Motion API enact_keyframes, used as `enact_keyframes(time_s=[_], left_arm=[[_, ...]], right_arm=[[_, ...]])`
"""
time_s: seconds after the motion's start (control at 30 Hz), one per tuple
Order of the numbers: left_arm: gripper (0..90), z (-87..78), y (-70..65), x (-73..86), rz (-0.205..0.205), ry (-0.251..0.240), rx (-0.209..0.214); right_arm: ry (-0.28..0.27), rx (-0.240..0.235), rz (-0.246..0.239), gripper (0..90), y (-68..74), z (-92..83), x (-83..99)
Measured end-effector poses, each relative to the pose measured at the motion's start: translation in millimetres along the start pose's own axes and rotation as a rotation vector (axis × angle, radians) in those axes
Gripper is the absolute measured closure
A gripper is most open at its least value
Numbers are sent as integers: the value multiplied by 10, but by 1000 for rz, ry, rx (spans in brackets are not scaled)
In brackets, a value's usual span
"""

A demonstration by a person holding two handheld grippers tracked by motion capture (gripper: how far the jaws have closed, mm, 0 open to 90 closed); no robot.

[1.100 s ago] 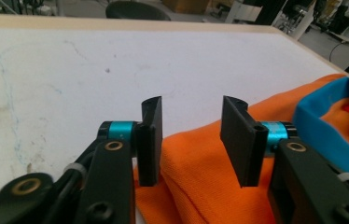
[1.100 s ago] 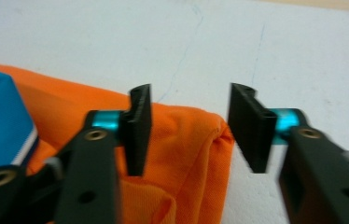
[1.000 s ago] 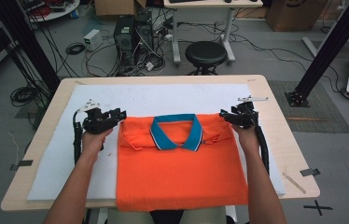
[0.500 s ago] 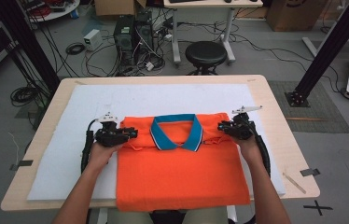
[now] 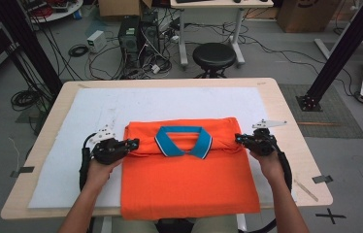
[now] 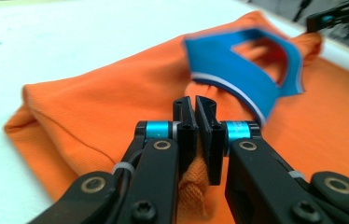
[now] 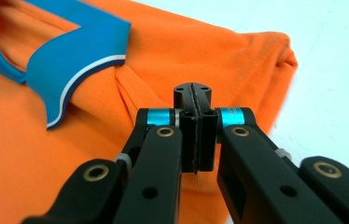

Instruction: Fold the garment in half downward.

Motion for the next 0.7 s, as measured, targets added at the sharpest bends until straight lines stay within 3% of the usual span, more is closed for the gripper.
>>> enact_keyframes(time_s=[0.2,0.33,0.53,0.6,0.7], left_arm=[[868,-97,-176,120,10,-5,57],[868,-140,-270,192,15,0,78],[868,-203,-352,267,28,13,78],[840,-191,-357,285,34,24,53],[624,-191,-308,261,-27,8,22]], right_arm=[[-45,-1,31,900,-22,-188,142],[-58,-8,27,900,10,-276,233],[-87,-11,26,900,45,-449,337],[-97,-12,23,900,62,-466,333],[-96,-13,35,621,123,-386,231]])
Point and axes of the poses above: each handheld gripper's, and its own axes: z roughly forward along the jaws, x roughly out of its underside, y roughly to its left, the point moved 8 cm from there along z, roughly forward along the jaws, and after that the axes turned 2 degrees about -z, right-handed, at the moved point
